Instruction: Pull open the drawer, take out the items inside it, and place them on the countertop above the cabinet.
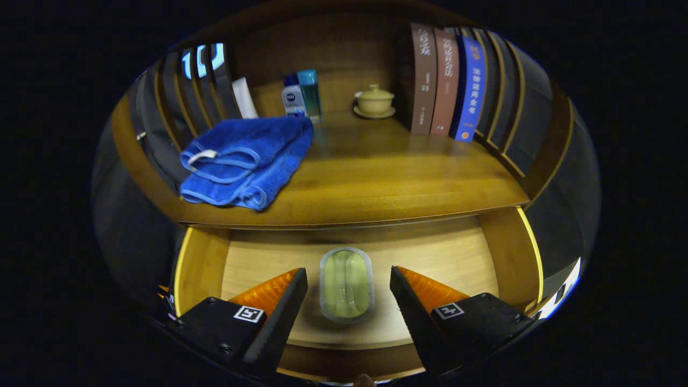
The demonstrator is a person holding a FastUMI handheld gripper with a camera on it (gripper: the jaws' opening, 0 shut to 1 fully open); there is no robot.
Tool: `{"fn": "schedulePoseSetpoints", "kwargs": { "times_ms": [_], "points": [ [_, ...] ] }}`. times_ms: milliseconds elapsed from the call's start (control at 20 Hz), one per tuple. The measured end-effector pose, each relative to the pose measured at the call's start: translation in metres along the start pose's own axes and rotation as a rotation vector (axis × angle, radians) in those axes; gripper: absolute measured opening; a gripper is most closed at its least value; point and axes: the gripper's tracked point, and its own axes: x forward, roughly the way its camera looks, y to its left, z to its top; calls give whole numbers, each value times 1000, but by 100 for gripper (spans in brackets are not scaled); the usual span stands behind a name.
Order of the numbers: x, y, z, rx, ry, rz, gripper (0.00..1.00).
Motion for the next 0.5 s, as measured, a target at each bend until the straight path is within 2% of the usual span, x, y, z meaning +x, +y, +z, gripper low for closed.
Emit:
{"fn": "schedulePoseSetpoints", "kwargs": {
  "times_ms": [150,250,500],
  "points": [
    [27,6,-18,-16,115,5,97],
    [36,4,-27,-22,159,-6,89],
    [44,3,-33,-38,219,-14,33]
  ]
}}
